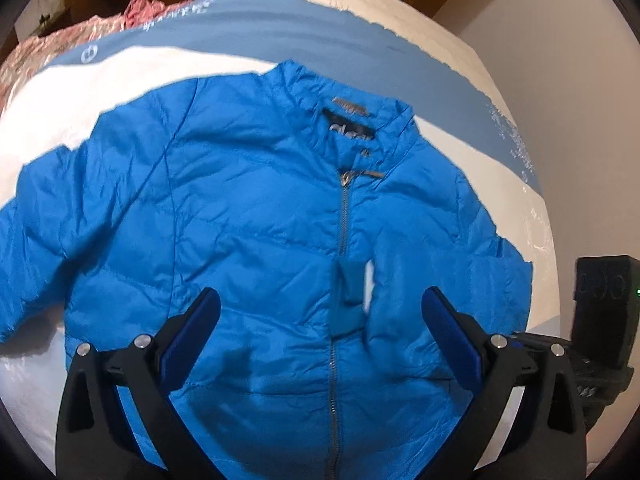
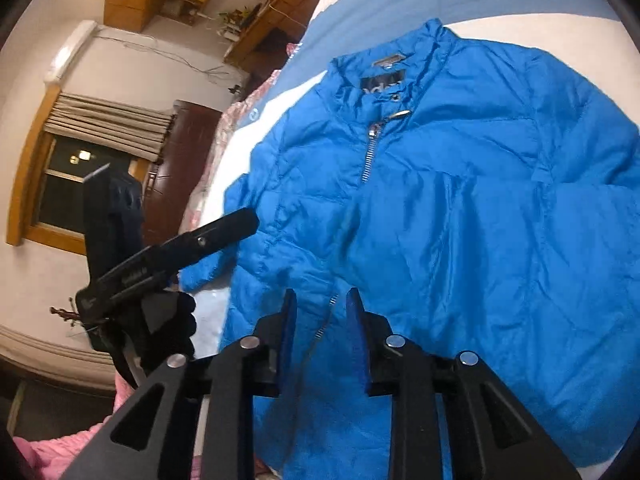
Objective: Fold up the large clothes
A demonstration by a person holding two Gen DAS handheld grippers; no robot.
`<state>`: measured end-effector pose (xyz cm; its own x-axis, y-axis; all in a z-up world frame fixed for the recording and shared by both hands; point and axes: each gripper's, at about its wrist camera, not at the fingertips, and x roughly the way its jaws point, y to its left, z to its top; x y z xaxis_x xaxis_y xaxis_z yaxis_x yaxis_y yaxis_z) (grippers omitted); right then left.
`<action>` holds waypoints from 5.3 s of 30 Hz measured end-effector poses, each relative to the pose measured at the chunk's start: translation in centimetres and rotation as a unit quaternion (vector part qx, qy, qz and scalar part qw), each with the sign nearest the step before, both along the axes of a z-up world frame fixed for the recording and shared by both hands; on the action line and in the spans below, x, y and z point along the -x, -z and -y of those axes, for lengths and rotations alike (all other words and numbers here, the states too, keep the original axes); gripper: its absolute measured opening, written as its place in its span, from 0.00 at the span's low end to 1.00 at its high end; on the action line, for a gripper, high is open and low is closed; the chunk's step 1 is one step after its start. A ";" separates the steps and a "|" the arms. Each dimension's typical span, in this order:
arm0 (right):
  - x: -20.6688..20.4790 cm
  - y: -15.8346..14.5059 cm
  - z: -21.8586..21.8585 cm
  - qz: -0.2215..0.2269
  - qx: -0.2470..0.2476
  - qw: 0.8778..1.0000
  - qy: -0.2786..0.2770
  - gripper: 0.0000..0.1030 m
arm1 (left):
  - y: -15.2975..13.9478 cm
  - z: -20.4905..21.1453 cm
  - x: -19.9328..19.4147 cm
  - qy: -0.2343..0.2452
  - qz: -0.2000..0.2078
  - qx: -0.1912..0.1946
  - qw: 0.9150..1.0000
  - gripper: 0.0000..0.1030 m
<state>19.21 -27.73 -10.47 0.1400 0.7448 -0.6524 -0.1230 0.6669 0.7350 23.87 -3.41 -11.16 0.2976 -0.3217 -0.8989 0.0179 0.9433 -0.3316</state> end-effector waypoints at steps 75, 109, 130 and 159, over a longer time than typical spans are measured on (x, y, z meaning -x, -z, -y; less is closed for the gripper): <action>-9.2 7.2 0.8 0.026 0.161 0.977 0.135 0.16 | 6.3 0.8 -6.9 -0.007 0.009 -0.137 0.991 0.49; 4.5 -0.1 1.3 0.111 0.160 0.968 0.158 0.43 | 0.4 -6.3 6.1 -0.040 0.072 -0.129 0.988 0.61; 5.6 0.1 -1.4 0.100 0.199 0.965 0.141 0.47 | 1.1 -44.7 22.2 -0.499 0.008 -0.043 0.865 0.68; 6.0 0.4 0.8 0.088 0.214 0.958 0.172 0.47 | -3.0 -42.1 17.6 -0.455 0.103 -0.058 0.883 0.16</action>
